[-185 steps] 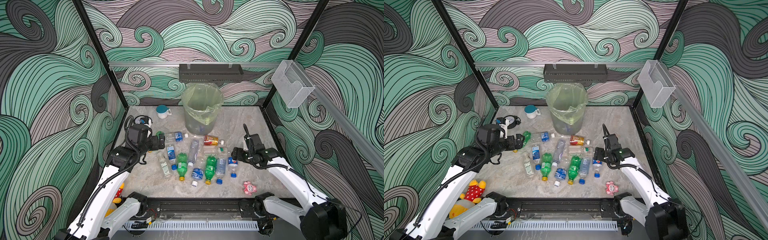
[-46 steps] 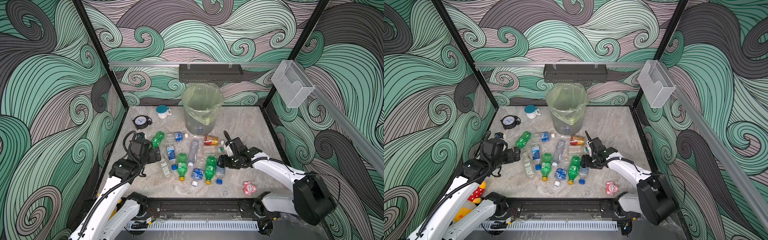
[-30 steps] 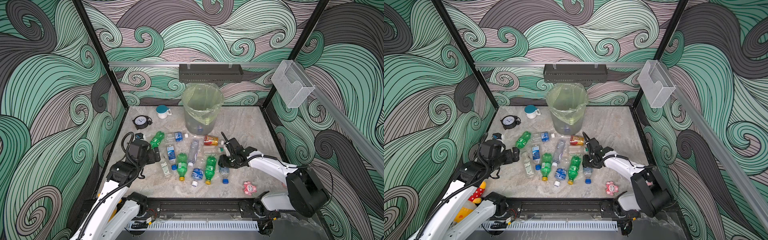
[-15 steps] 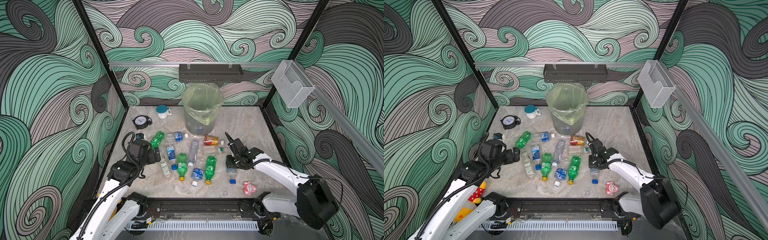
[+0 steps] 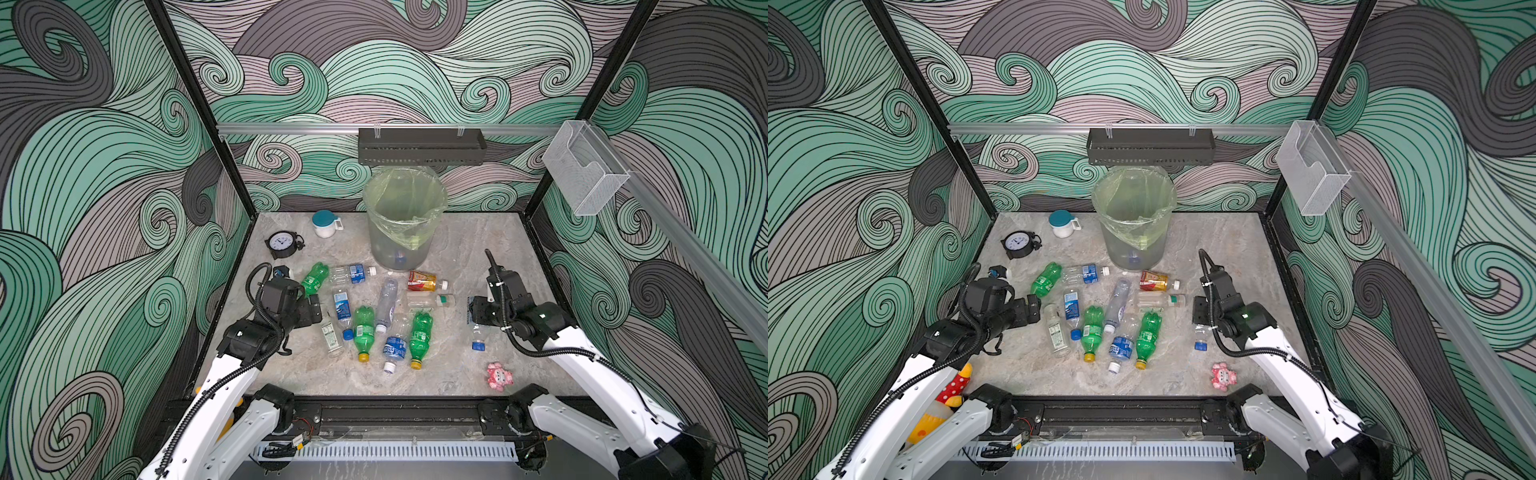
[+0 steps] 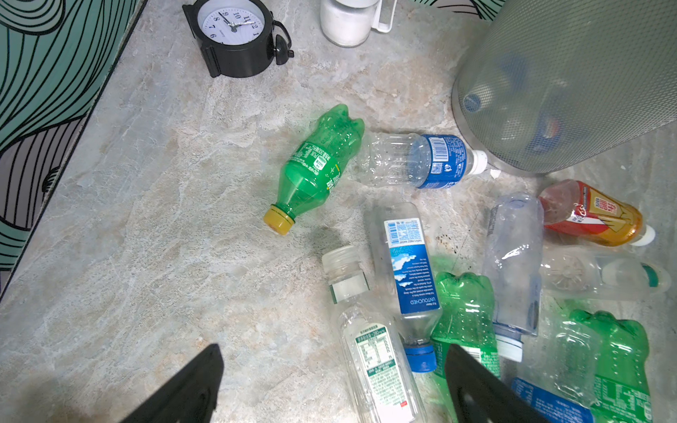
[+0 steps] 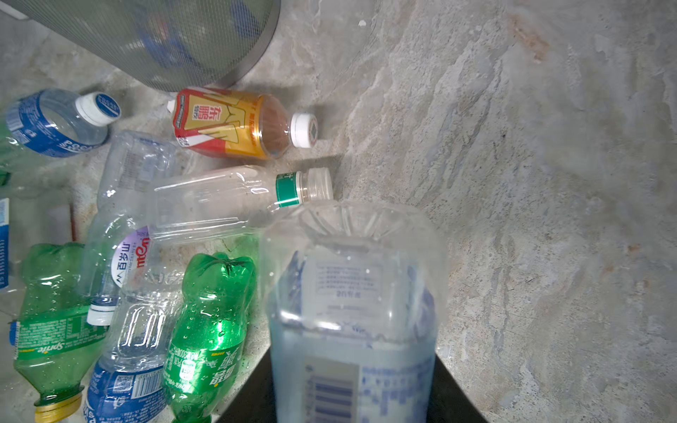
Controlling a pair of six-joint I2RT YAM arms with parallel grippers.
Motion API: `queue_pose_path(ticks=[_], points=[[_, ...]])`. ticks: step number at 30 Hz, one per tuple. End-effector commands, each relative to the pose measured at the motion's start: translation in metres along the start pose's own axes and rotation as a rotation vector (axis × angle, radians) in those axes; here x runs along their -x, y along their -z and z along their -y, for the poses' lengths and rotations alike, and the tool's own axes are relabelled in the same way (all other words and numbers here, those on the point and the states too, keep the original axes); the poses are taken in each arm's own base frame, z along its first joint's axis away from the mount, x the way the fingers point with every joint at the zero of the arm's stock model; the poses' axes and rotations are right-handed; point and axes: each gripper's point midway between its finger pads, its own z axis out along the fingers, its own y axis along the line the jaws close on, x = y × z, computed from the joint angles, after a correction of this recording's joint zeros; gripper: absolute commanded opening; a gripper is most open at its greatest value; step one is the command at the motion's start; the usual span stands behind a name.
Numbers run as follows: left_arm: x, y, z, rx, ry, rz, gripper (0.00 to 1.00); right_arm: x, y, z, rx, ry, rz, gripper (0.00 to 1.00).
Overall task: Throw the plastic bottles in the bin
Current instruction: 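Lift the clear bottle with the right gripper and release it over the bin, then draw the right gripper back while the left gripper lowers onto a white-capped clear bottle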
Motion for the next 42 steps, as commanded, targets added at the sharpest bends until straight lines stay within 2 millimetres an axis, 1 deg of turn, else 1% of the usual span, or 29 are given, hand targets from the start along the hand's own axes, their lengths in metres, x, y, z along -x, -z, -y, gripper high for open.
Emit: queue_pose_path(ticks=[1,3,4,6,7,9,11,13,14,15,16,17,18,19,20,21,23,25,26,29,30,31,32,35,38,42], points=[[0.001,0.001,-0.003,0.010,0.022,-0.001,0.96,0.007,0.009,0.002,0.018,-0.014,0.009,0.35],[0.000,0.000,-0.003,0.012,0.025,-0.002,0.96,0.013,0.012,0.002,0.032,-0.029,0.018,0.35],[0.000,0.000,-0.003,0.011,0.027,-0.003,0.96,0.021,0.016,-0.001,0.050,-0.028,0.031,0.35],[0.000,-0.001,-0.003,0.012,0.028,-0.007,0.96,0.043,0.029,-0.017,0.112,0.014,0.065,0.35],[0.000,-0.001,-0.002,0.009,0.030,-0.007,0.96,0.059,0.038,-0.026,0.138,0.038,0.090,0.35],[0.000,-0.002,-0.001,0.006,0.032,-0.010,0.96,0.095,0.057,-0.045,0.190,0.080,0.147,0.35],[-0.001,-0.003,0.001,-0.002,0.037,-0.012,0.96,0.143,0.076,-0.070,0.254,0.108,0.216,0.35],[-0.001,-0.003,0.001,-0.006,0.044,-0.015,0.95,0.191,0.092,-0.102,0.349,0.116,0.274,0.34],[-0.001,-0.003,0.002,-0.009,0.046,-0.015,0.95,0.220,0.102,-0.123,0.420,0.119,0.315,0.34],[-0.002,-0.003,0.002,-0.011,0.048,-0.014,0.95,0.244,0.105,-0.139,0.463,0.115,0.349,0.34],[-0.002,-0.002,0.002,-0.016,0.051,-0.011,0.95,0.274,0.115,-0.156,0.507,0.117,0.404,0.38],[-0.001,-0.001,0.003,-0.022,0.054,-0.008,0.95,0.298,0.115,-0.170,0.528,0.117,0.431,0.53],[-0.002,0.000,0.004,-0.030,0.056,-0.008,0.96,0.314,0.112,-0.176,0.530,0.109,0.445,0.65],[-0.003,0.001,0.005,-0.041,0.059,-0.011,0.96,0.328,0.107,-0.182,0.533,0.101,0.455,0.76],[-0.003,0.002,0.006,-0.049,0.063,-0.012,0.96,0.335,0.101,-0.188,0.542,0.105,0.447,0.81],[-0.003,0.003,0.007,-0.053,0.066,-0.012,0.97,0.336,0.097,-0.191,0.550,0.114,0.437,0.82],[-0.005,0.004,0.007,-0.059,0.068,-0.017,0.98,0.329,0.091,-0.193,0.557,0.144,0.408,0.81],[-0.008,0.004,0.004,-0.045,0.069,-0.023,0.98,0.313,0.086,-0.184,0.522,0.164,0.384,0.82],[-0.009,0.004,0.002,-0.034,0.073,-0.026,0.98,0.306,0.089,-0.179,0.510,0.171,0.392,0.82],[-0.013,0.000,-0.001,-0.016,0.077,-0.041,0.98,0.275,0.098,-0.159,0.482,0.192,0.427,0.88],[-0.015,-0.002,-0.001,-0.013,0.080,-0.049,0.98,0.265,0.107,-0.152,0.478,0.200,0.448,0.90],[-0.016,-0.003,-0.001,-0.009,0.084,-0.055,0.98,0.251,0.110,-0.144,0.468,0.207,0.453,0.93],[-0.017,-0.005,-0.001,-0.008,0.087,-0.058,0.97,0.238,0.111,-0.135,0.452,0.210,0.452,0.95],[-0.020,-0.012,-0.001,-0.003,0.094,-0.069,0.97,0.200,0.106,-0.111,0.399,0.201,0.424,0.97],[-0.022,-0.018,0.001,-0.005,0.104,-0.081,0.96,0.160,0.086,-0.092,0.363,0.179,0.360,0.99],[-0.023,-0.025,0.005,-0.014,0.112,-0.097,0.96,0.107,0.049,-0.072,0.322,0.136,0.240,0.99]])
